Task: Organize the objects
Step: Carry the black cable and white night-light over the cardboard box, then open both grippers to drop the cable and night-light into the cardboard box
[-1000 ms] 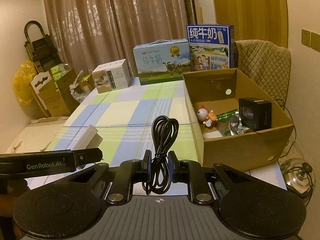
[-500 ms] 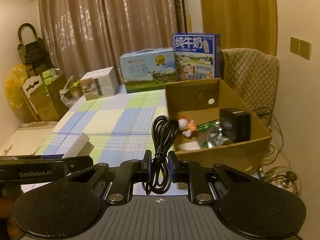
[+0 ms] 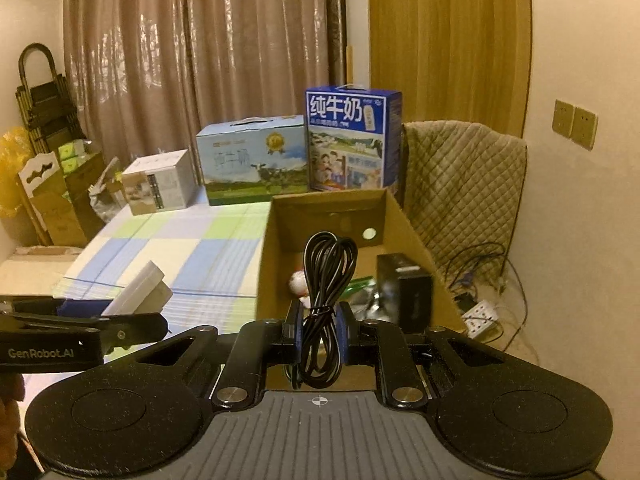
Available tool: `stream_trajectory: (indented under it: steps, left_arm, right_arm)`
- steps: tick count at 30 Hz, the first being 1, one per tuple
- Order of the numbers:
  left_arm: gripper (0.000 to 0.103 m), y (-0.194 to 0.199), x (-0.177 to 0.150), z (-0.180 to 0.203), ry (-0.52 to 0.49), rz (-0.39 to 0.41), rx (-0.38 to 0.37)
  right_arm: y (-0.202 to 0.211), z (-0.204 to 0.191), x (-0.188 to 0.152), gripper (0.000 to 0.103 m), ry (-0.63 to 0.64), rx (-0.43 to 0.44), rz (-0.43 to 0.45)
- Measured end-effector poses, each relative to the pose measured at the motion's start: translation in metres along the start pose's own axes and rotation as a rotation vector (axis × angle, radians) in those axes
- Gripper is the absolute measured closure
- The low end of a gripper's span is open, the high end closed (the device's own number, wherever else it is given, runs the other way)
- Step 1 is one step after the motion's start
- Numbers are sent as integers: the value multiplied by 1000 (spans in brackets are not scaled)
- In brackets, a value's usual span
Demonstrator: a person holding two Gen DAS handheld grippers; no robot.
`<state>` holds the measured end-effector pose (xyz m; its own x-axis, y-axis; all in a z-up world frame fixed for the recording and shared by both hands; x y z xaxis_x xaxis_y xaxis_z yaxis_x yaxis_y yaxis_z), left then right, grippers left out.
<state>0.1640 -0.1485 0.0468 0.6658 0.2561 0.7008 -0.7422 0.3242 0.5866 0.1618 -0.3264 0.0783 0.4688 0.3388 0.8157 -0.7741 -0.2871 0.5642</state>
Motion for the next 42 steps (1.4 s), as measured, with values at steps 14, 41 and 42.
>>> stream_trajectory:
  steps: [14, 41, 42]
  left_arm:
    - [41, -34, 31, 47, -57, -8, -39]
    - [37, -129, 48, 62, -85, -74, -50]
    - [34, -132, 49, 62, -84, -71, -37]
  right_arm:
    - [-26, 31, 20, 90, 35, 13, -13]
    - [-79, 85, 7, 90, -18, -2, -81]
    - [-79, 85, 6, 90, -19, 0, -82]
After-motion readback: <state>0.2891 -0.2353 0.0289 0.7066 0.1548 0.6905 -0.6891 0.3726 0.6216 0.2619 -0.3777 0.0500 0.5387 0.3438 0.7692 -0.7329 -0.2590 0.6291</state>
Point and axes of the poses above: each gripper's, at about its wrist camera, not at the fingertips, and y roughly against the way its jaws point, z to its right, x to its top, the point moved 3 cm from there along -y, roughly the way its jaws point, and after that the axes turned 11 degrees about y, right-handed, at the moved point
